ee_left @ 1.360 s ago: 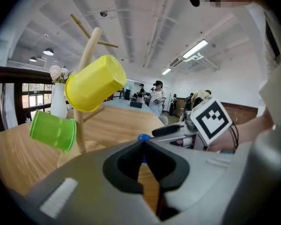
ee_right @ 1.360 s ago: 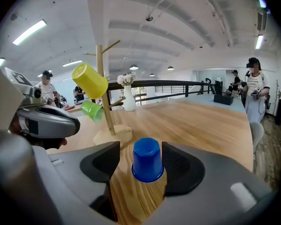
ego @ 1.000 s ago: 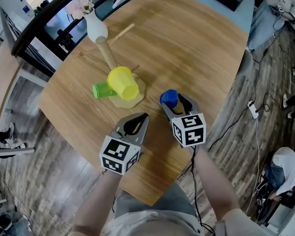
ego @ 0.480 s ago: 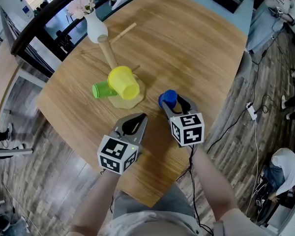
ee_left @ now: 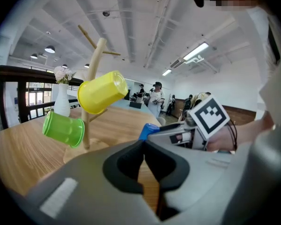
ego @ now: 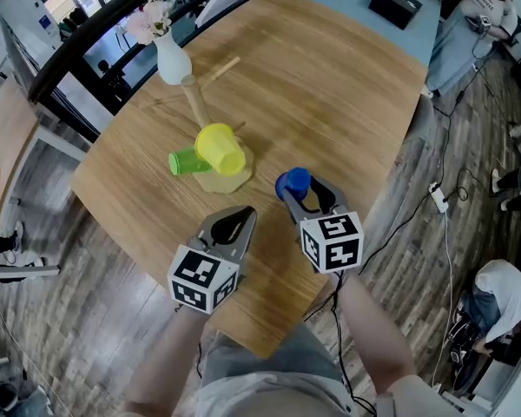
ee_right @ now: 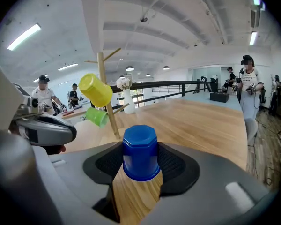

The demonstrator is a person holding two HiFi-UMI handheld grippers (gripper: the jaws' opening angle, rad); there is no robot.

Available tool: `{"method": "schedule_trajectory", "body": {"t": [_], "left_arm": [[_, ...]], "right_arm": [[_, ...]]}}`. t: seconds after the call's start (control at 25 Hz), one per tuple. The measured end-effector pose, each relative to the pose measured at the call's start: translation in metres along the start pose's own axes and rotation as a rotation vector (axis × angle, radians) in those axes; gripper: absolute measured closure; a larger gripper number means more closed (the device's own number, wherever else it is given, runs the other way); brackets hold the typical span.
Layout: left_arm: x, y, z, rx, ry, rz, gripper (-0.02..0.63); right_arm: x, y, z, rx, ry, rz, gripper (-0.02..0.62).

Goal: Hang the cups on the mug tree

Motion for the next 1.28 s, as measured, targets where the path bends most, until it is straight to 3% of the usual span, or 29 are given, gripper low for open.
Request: {"method": "schedule_trajectory", "body": {"t": [0.44, 1.04, 1.28], "left_arm": [[0.033, 0.062, 0.033, -0.024, 0.000, 0.026, 0.603], [0.067, 0.155, 0.069, 0.006, -0.005, 0.085, 0.603], [0.080, 0.188, 0.078, 0.020, -0.020, 0.106, 0.603]], "right_arm": [[0.029, 0.089, -0.034, 0.018, 0.056, 0.038, 0.364], [0.074, 0.201, -0.078, 0.033, 0.118, 0.114, 0.364], [0.096, 0.242, -0.104, 0.029, 0.211, 0.178, 0.364]]}}
Point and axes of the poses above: the fingertips, and each gripper's own axes: y backward along the fingers, z to its right, x out of its top, the point moved 7 cm from there along y, backward along the fingers, and after that the axes turned 10 degrees about -z, right-handed, at the moved point
